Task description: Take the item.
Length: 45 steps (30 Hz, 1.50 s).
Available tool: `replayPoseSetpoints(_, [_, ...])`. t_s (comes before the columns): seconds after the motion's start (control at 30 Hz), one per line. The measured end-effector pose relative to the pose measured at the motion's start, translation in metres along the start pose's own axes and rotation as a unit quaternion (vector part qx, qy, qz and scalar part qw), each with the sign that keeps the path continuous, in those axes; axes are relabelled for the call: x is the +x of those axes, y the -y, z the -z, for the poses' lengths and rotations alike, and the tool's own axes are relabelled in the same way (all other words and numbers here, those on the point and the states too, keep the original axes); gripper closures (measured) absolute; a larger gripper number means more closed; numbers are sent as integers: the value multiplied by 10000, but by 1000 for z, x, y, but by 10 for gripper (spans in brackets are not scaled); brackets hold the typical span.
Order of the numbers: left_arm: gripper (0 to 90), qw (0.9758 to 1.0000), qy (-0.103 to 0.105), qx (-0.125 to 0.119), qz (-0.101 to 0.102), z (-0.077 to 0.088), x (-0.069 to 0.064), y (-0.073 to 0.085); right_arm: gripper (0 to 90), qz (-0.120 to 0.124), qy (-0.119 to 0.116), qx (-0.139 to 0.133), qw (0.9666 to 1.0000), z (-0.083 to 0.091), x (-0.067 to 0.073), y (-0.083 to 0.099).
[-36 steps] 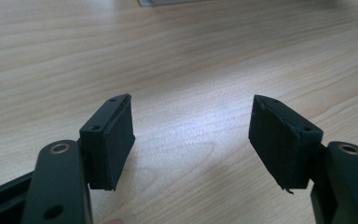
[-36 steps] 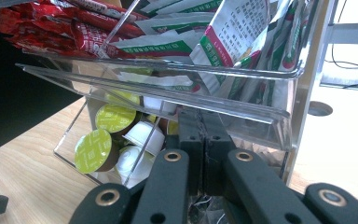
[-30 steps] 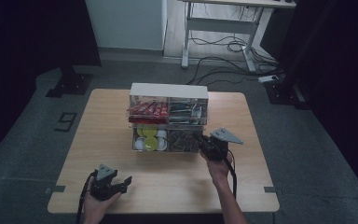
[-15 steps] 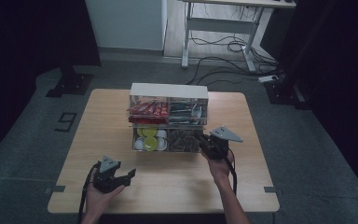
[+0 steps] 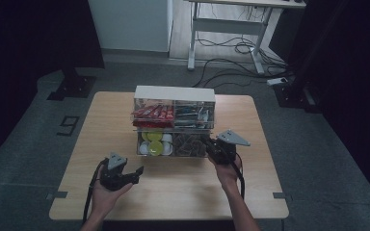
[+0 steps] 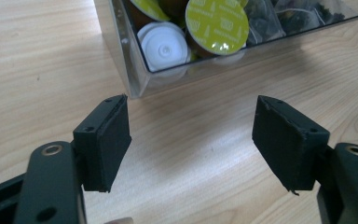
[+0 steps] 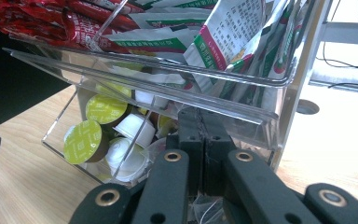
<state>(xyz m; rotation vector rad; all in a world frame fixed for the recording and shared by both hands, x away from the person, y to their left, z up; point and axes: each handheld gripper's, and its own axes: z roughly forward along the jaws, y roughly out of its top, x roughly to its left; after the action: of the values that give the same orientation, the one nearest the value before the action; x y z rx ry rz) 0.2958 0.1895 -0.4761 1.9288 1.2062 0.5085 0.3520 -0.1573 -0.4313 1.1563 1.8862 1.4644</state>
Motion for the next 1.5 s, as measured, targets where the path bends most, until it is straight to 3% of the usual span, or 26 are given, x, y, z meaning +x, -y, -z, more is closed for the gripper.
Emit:
replayPoseSetpoints(0.6, [276, 9999, -114, -121, 20, -18, -4, -23, 887, 14, 23, 61, 10000, 0, 1, -2])
replayPoseSetpoints(1.2, [267, 9999, 20, -70, 157, -36, -8, -34, 887, 18, 37, 48, 10000, -1, 1, -1])
replayPoseSetpoints(1.5, [238, 9998, -83, -119, 121, -44, -12, -40, 887, 33, 38, 56, 10000, -1, 1, -1])
